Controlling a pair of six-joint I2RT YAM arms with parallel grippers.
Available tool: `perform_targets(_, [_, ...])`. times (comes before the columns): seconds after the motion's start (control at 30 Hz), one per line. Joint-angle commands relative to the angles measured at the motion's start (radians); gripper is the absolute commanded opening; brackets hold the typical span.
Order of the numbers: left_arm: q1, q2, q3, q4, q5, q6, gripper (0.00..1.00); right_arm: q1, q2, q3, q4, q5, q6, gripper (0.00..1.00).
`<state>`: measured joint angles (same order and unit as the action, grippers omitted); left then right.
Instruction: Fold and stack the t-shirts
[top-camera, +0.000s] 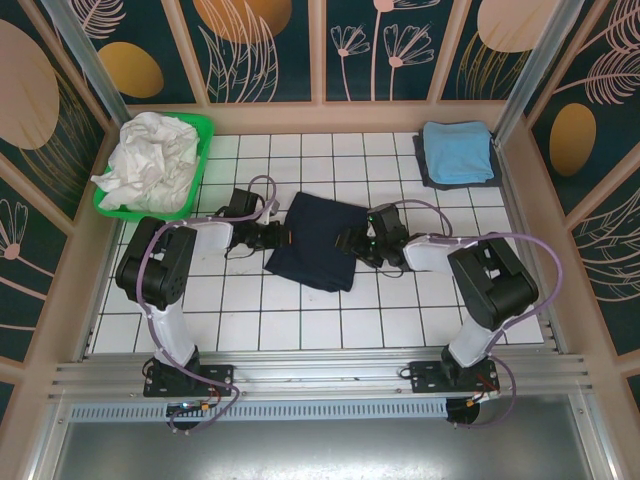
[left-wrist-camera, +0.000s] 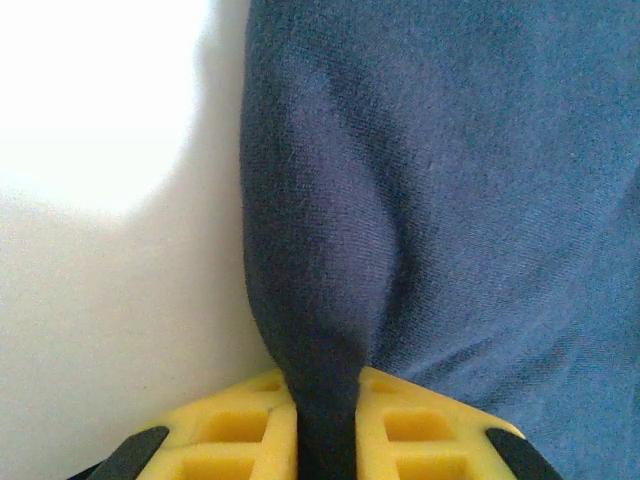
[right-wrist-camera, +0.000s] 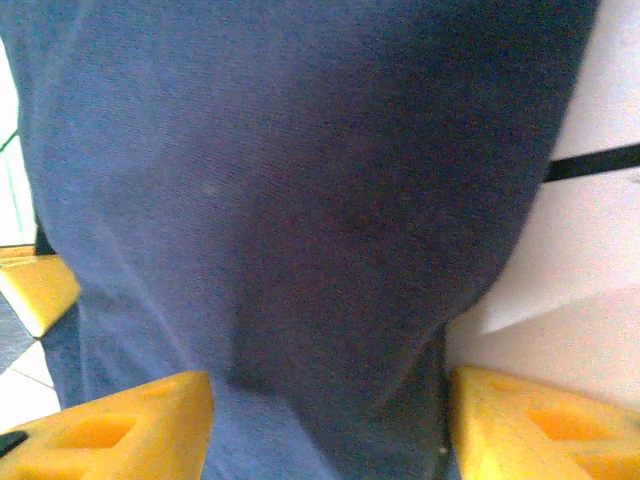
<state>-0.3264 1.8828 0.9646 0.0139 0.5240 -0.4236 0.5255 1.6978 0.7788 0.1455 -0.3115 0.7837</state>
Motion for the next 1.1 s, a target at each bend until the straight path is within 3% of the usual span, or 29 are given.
perform_targets(0.0, [0.003, 0.007, -0.020, -0.046, -0.037, -0.006, 0.17, 0.031, 0.063, 0.046, -0.015, 0.015, 0.003, 0.63])
perform_targets(0.1, [0.002, 0.009, -0.020, -0.045, -0.038, -0.007, 0.17, 0.067, 0.104, 0.092, -0.017, 0.007, 0.008, 0.61])
perform_targets(0.5, [0.002, -0.020, -0.038, -0.040, -0.037, -0.026, 0.16, 0.091, 0.178, 0.173, 0.048, -0.051, 0.040, 0.37])
perform_targets(0.73, [0.003, -0.057, -0.066, -0.040, -0.047, -0.045, 0.17, 0.069, 0.160, 0.173, 0.058, -0.054, 0.044, 0.14])
perform_targets(0.87, [0.003, -0.091, -0.078, -0.055, -0.070, -0.050, 0.31, 0.042, 0.128, 0.173, 0.020, -0.028, 0.009, 0.00])
perform_targets(0.93, [0.003, -0.109, -0.076, -0.072, -0.094, -0.049, 0.43, 0.038, 0.110, 0.189, -0.015, -0.013, -0.024, 0.00])
perform_targets(1.07, [0.005, -0.144, -0.069, -0.107, -0.144, -0.045, 0.56, 0.035, 0.079, 0.259, -0.127, 0.029, -0.156, 0.00])
